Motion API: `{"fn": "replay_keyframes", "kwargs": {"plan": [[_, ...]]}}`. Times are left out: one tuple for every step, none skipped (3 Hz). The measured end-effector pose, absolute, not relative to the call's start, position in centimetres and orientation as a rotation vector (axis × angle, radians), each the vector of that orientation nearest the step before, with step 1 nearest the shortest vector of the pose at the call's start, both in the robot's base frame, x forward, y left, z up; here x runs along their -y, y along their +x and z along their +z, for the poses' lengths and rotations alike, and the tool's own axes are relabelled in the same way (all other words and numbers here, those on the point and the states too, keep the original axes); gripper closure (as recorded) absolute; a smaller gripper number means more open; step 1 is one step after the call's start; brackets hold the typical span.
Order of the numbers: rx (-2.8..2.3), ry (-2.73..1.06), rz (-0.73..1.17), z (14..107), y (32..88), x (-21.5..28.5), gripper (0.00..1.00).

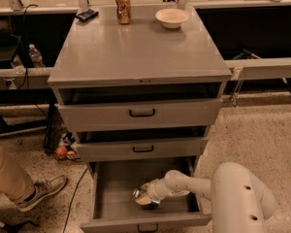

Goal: Place redbull can into bottom drawer

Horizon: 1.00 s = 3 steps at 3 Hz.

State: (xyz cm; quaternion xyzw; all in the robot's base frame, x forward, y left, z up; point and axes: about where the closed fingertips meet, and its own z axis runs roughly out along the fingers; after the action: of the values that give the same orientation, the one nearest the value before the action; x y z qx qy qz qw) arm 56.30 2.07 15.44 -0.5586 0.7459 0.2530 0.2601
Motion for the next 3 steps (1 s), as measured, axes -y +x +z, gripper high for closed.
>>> {"fn": "replay_keyframes", "kwargs": {"plan": [[-2.016,-1.509,0.692,15.4,56.2,-2.2,0.29],[-2.0,-1.495,0.709,15.6,56.5,-2.3,0.07],[-1.965,-1.472,0.706,16.9,57.5,-1.9,0.0]]}}
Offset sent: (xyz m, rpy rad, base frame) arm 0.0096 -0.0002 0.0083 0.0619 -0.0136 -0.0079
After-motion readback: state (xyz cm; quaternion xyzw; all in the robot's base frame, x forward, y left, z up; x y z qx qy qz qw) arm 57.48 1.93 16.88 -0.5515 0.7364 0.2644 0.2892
